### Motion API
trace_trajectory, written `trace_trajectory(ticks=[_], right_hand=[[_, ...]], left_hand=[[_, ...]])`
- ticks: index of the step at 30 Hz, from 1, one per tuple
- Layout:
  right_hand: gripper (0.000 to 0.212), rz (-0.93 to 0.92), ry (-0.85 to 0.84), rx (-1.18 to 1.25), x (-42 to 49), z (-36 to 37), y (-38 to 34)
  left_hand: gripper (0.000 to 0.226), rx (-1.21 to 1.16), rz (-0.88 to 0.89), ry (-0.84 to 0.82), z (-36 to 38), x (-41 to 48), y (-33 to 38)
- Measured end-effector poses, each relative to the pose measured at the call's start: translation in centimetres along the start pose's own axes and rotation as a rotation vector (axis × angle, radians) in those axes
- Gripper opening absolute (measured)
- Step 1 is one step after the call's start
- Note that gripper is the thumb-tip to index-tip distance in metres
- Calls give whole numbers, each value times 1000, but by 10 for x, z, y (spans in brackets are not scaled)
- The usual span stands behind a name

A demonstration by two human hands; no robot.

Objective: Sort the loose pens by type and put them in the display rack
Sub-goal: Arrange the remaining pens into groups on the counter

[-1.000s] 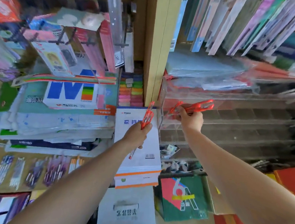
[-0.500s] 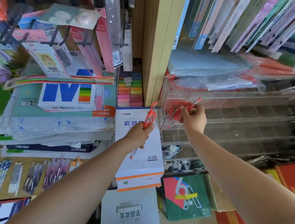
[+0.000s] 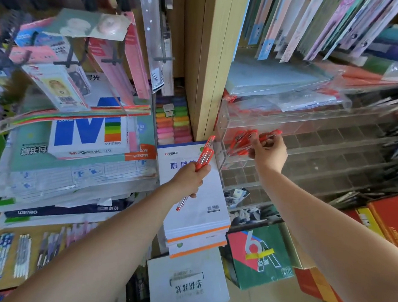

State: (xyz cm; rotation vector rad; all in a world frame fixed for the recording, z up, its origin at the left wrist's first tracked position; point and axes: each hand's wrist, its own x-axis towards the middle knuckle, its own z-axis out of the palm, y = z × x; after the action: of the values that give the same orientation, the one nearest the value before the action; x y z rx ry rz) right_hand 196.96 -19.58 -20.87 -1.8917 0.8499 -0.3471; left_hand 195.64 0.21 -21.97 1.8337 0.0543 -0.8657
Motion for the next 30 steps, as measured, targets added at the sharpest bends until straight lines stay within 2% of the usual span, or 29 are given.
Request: trace_trajectory(ticks=[5, 8, 12, 17, 19, 23, 26, 28, 30], right_hand=[[39, -11, -26, 73, -10, 7, 8], [28, -25, 39, 72, -12, 7, 16], [4, 6, -55, -73, -9, 4, 25], [4, 40, -106, -95, -7, 1, 24], [9, 75, -221, -62, -12, -4, 21], [23, 261, -727, 182, -25, -23, 18], [16, 252, -1021, 255, -29, -36, 12], [13, 255, -1057, 251, -21, -41, 11], [13, 275, -1015, 211, -8, -48, 11]], left_hand=[[24, 5, 11, -33, -4, -4, -4], [21, 8, 25, -59, -8, -7, -4], [22, 26, 24, -98, -12, -12, -5], [23, 17, 11, -109, -6, -18, -3], [19, 1, 14, -111, -2, -19, 0], [14, 7, 15, -132, 20, -22, 11], [20, 50, -10, -173, 46, -21, 23], [21, 82, -9, -217, 64, -18, 33], [22, 110, 16, -234, 78, -13, 43]])
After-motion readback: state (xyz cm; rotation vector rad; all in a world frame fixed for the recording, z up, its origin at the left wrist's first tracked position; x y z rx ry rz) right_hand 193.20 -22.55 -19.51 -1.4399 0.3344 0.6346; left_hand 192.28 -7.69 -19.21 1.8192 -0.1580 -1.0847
